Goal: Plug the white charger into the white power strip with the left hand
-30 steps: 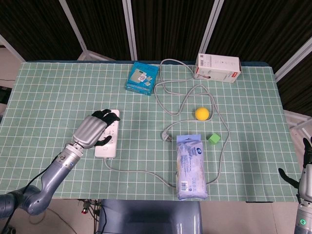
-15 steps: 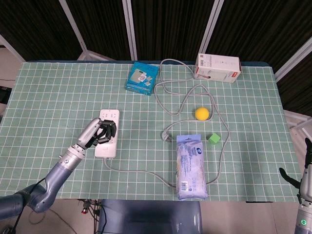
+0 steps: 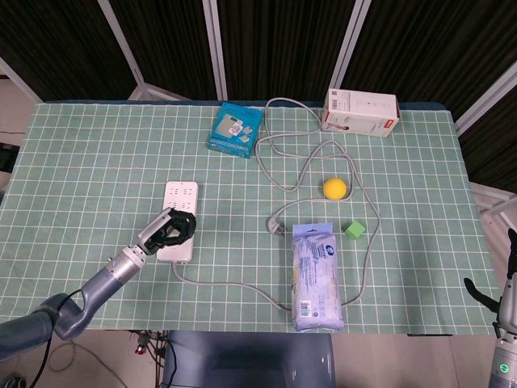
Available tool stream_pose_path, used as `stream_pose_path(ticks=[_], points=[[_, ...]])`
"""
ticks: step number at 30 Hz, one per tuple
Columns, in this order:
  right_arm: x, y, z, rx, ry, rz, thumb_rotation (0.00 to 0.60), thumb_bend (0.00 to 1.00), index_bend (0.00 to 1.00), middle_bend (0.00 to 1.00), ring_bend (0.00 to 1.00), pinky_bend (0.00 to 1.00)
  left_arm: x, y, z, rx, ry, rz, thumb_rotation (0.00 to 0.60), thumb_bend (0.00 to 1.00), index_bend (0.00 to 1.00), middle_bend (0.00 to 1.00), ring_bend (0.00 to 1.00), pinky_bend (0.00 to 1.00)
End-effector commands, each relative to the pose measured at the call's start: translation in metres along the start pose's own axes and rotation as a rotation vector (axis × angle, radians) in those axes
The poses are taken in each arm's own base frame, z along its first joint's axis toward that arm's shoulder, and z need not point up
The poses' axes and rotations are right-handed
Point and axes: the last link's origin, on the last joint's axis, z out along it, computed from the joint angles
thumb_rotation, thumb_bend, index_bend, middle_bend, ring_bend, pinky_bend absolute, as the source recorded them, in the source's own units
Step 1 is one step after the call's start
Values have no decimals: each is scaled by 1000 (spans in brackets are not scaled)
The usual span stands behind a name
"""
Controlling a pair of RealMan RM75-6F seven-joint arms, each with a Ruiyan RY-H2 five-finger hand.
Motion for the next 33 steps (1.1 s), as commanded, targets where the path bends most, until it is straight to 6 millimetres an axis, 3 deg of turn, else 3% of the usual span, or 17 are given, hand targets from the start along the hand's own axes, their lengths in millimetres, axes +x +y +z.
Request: stream_pose_path(ticks=[1,22,33], points=[[0,0,0,-3,-2,3,600,129,12,0,0,0,-4,-8,1,16,-42,-27,600,998,873,920,809,986],[-1,0,0,-6,-1,1,600,130,12,0,0,0,13,-21,-7,39,-8,-20,600,997,877,923,810,986],[-2,0,1,-9,2,0,600,130,12,0,0,0,13,-28,-6,57,-9,14,600,998,879,923,810,986]])
